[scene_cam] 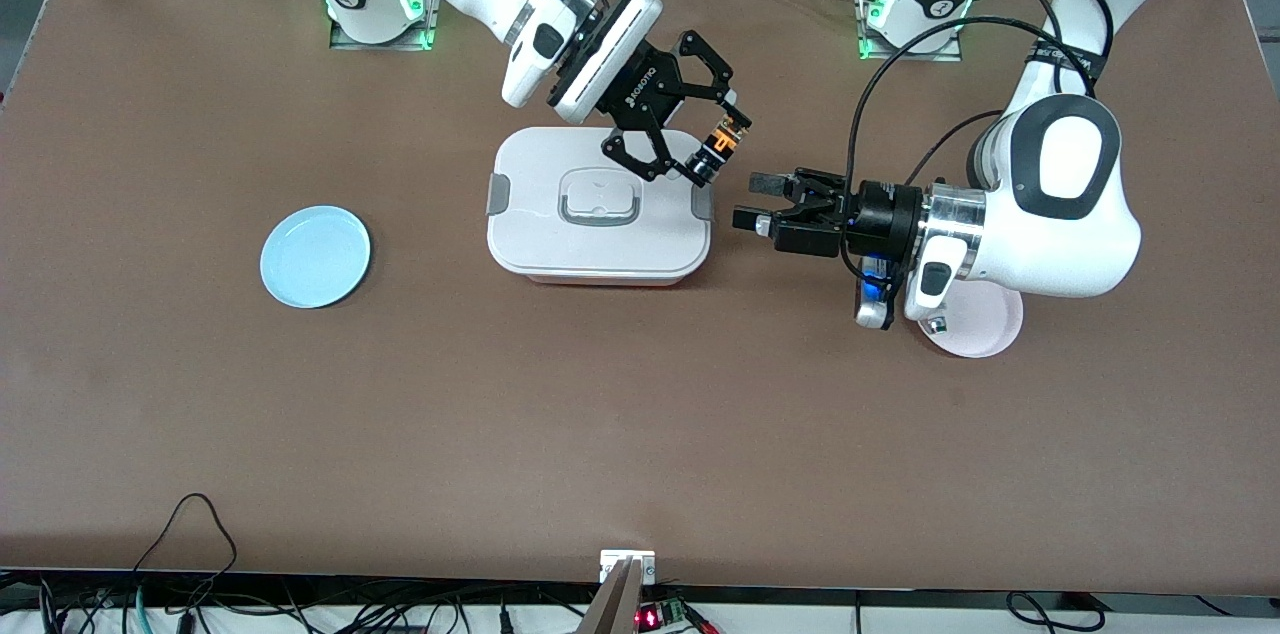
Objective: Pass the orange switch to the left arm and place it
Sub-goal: 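Carry the orange switch over the white box toward the left gripper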
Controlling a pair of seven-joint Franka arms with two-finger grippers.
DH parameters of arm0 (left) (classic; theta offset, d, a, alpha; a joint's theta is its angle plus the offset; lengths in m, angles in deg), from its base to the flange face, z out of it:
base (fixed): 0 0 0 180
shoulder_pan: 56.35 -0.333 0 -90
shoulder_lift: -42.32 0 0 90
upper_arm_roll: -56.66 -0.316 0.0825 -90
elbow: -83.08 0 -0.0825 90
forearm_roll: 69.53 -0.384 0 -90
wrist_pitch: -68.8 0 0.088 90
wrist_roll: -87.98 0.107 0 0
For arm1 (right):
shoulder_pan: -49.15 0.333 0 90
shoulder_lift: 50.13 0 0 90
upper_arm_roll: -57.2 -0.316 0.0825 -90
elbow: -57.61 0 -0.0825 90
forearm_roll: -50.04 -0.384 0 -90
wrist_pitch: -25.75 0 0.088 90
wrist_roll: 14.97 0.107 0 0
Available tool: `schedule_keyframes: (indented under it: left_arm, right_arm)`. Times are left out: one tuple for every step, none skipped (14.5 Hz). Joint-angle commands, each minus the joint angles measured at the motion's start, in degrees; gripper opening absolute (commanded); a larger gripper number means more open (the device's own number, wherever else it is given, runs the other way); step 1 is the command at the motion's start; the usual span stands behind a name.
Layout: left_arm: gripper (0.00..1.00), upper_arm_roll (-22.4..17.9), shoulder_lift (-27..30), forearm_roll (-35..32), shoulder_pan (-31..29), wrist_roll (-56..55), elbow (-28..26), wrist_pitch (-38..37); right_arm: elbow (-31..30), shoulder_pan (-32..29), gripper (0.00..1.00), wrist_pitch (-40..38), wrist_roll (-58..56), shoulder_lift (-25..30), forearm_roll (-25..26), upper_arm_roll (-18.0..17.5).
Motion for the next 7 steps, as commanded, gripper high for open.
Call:
schedule_keyframes:
  left_arm:
    - [1.0, 0.02, 1.49, 1.63, -0.03, -2.12, 0.47, 0.58]
    - [1.0, 0.11, 1.84, 1.63, -0.03, -2.48, 0.47, 0.49]
    - [1.0, 0.28, 1.94, 1.63, 0.05, -2.49, 0.38, 0.49]
    - [1.0, 0.29, 2.2, 1.63, 0.14, -2.49, 0.3, 0.49]
    - [1.0, 0.46, 2.2, 1.63, 0.14, -2.49, 0.21, 0.49]
    - [1.0, 1.33, 2.29, 1.63, -0.03, -2.4, 0.03, 0.49]
    - [1.0, 1.52, 2.29, 1.55, -0.03, -2.4, -0.06, 0.49]
  right_arm:
    - [0.97, 0.37, 0.13, 0.8, -0.11, -0.3, -1.35, 0.1]
    - [0.97, 0.37, 0.13, 0.8, -0.2, -0.3, -1.35, 0.1]
    - [0.97, 0.37, 0.13, 0.8, -0.2, -0.3, -1.26, 0.1]
    - [0.97, 0.37, 0.13, 0.88, -0.2, -0.3, -1.26, 0.1]
    - [0.97, 0.37, 0.13, 0.89, -0.2, -0.3, -1.26, 0.1]
    - [1.06, 0.37, 0.13, 0.89, -0.2, -0.3, -1.17, 0.1]
    - [1.06, 0.37, 0.13, 0.89, -0.2, -0.3, -1.17, 0.1]
